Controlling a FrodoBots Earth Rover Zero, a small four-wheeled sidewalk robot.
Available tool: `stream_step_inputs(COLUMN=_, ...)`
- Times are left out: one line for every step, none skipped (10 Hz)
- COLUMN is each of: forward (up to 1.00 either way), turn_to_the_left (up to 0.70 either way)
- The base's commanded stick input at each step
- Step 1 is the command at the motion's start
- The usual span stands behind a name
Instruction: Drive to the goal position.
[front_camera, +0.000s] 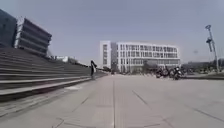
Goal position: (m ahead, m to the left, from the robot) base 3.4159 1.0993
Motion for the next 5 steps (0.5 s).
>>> stream_step_inputs(forward=0.7, turn_to_the_left=0.0)
stream_step_inputs(forward=0.7, turn_to_the_left=0.0)
stream_step_inputs(forward=0.7, turn_to_the_left=0.0)
stream_step_inputs(forward=0.7, turn_to_the_left=0.0)
stream_step_inputs(forward=0.7, turn_to_the_left=0.0)
